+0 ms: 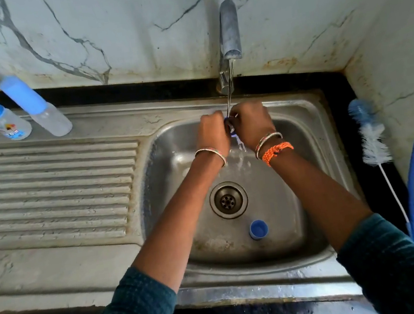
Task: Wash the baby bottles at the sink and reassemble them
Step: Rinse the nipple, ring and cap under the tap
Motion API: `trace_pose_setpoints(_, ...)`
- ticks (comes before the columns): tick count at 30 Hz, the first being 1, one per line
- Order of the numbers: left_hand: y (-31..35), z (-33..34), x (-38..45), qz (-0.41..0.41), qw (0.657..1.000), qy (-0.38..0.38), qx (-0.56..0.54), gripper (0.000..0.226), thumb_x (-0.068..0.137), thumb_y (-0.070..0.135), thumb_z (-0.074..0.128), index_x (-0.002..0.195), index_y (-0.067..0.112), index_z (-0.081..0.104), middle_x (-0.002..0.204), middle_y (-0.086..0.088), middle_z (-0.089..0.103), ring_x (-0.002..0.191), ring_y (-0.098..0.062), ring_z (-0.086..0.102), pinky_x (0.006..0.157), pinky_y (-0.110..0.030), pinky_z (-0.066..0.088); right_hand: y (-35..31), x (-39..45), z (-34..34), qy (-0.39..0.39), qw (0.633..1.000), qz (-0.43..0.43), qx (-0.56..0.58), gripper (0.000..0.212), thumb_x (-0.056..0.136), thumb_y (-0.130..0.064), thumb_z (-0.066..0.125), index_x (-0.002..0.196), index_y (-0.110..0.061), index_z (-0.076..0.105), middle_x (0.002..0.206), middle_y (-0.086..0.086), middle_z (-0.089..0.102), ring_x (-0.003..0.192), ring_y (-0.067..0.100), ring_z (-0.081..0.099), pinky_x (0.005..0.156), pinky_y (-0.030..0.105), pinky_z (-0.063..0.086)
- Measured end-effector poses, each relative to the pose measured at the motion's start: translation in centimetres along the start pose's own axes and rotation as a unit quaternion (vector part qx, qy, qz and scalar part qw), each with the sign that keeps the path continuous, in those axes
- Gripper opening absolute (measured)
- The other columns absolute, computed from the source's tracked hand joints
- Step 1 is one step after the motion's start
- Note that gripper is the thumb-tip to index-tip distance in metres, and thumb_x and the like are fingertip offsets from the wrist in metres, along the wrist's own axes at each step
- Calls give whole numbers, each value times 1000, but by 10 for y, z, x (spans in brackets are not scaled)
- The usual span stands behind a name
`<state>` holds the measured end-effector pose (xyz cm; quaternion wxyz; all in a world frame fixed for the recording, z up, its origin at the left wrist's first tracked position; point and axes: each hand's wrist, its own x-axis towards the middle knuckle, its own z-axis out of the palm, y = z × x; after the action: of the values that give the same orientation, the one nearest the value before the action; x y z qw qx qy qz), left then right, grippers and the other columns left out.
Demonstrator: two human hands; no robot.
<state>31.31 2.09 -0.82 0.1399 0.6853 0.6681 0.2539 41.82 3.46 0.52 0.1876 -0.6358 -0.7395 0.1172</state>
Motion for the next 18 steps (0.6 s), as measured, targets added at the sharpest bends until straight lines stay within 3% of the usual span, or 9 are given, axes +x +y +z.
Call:
trace_pose_setpoints(2,-4,-4,0,-54,987,31,-149,14,87,9,61,87,-1,70,83,-19,71,76,-30,67,65,-32,51,2,1,-1,34,999,5,15,18,89,-13,55,85,-6,72,84,19,69,84,35,62,67,32,41)
trace_pose_setpoints(3,-6,-6,-1,-96,957,28,-272,15,89,11,62,89,-1,71,78,-14,72,70,-23,68,66,-31,55,5,2,-1,37,998,23,54,18,88,-12,57,81,-5,72,78,19,68,79,31,62,67,32,41)
trace_pose_setpoints(5,-6,-8,-6,-187,842,-23,-506,16,93,13,58,98,2,68,71,-1,71,65,-6,65,68,-25,56,8,4,-2,42,988,61,137,17,84,-7,60,70,-2,69,66,16,61,69,20,53,62,31,41)
trace_pose_setpoints(6,-7,-9,-9,-212,790,-61,-572,13,95,14,55,101,7,65,73,4,69,68,-4,63,73,-24,54,7,5,-2,42,980,76,178,15,83,-6,62,70,0,68,67,16,63,70,15,51,62,33,44)
trace_pose_setpoints(9,-12,-8,-9,-221,706,-144,-658,13,98,16,47,101,17,59,92,-5,62,83,-13,60,89,-33,48,-5,7,-1,3,940,143,310,20,79,2,64,97,2,73,94,18,72,85,20,66,81,39,56)
trace_pose_setpoints(11,-16,-9,-7,-205,696,-147,-672,14,99,16,45,104,18,58,98,-6,62,88,-16,61,91,-33,48,-9,6,-2,-46,883,198,422,29,80,9,62,106,2,69,102,19,70,94,29,67,85,40,56)
trace_pose_setpoints(13,-20,-10,-5,-184,711,-144,-664,13,99,16,44,105,17,57,101,-6,61,91,-15,60,87,-28,48,-9,5,-3,-82,835,229,494,33,79,13,62,112,5,65,107,23,67,94,32,67,81,36,57)
trace_pose_setpoints(16,-22,-9,2,-154,743,-127,-639,18,100,14,41,108,8,56,99,-9,61,89,-16,59,80,-24,51,-8,5,-4,-80,821,247,509,27,81,9,65,109,9,65,97,23,68,74,25,70,59,24,58)
trace_pose_setpoints(18,-22,-9,6,-161,748,-116,-633,32,101,17,38,118,-4,54,97,-14,62,87,-22,62,84,-35,53,-9,6,-3,-76,845,232,476,13,87,0,63,97,9,66,81,20,68,57,20,70,50,22,55)
